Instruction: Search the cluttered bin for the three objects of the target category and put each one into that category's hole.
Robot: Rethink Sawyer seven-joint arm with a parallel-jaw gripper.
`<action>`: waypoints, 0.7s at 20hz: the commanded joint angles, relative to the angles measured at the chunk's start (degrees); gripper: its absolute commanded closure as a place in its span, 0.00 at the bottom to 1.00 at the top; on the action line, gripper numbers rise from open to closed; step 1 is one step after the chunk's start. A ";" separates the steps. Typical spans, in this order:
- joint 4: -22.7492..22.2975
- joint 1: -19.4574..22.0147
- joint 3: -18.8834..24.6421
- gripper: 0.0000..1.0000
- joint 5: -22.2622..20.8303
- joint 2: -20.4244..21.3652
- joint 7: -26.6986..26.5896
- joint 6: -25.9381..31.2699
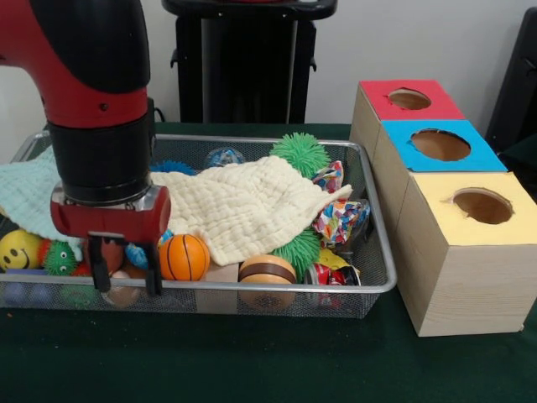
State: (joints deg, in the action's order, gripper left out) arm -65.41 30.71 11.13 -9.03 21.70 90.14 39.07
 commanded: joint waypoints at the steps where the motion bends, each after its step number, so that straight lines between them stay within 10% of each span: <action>1: -2.86 -1.13 -0.06 0.00 -3.86 4.28 -3.91 6.70; 14: -6.97 -0.20 -0.34 0.00 -5.31 0.57 -7.45 8.60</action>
State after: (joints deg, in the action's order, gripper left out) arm -65.69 29.52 10.12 -9.04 24.96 90.14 40.04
